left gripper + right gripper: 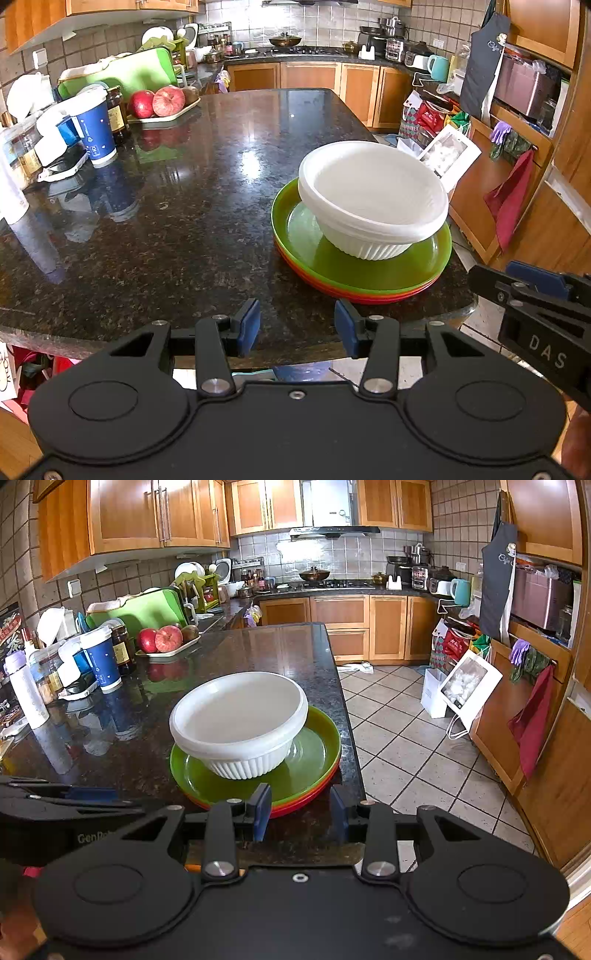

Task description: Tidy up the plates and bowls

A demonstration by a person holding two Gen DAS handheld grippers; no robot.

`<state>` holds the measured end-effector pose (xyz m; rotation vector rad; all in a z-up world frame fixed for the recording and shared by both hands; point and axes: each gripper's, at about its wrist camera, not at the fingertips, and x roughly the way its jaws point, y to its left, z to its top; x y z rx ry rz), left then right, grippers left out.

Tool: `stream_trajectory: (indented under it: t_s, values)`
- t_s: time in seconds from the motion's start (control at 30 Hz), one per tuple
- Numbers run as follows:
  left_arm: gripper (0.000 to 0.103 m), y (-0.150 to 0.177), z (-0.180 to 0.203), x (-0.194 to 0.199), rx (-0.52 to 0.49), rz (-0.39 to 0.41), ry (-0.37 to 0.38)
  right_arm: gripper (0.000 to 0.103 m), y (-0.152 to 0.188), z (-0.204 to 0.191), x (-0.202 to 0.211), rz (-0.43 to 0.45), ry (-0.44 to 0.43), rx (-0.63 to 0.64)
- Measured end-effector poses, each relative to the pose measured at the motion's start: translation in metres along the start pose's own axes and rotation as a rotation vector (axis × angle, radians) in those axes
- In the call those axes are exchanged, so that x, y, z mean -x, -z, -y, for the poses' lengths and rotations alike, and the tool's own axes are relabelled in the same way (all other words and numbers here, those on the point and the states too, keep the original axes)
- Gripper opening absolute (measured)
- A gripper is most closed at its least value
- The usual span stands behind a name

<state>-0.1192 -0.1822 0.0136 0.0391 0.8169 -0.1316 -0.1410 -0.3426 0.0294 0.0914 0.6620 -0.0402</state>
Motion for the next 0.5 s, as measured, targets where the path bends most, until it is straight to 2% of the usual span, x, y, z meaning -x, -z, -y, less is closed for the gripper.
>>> stream_trajectory:
  t_s: [0.5]
  values:
    - [0.053, -0.0062, -0.0053, -0.0101, 0.004, -0.016, 0.01, 0.037, -0.0032, 0.0013, -0.0059, -0.009, 0.003, -0.003]
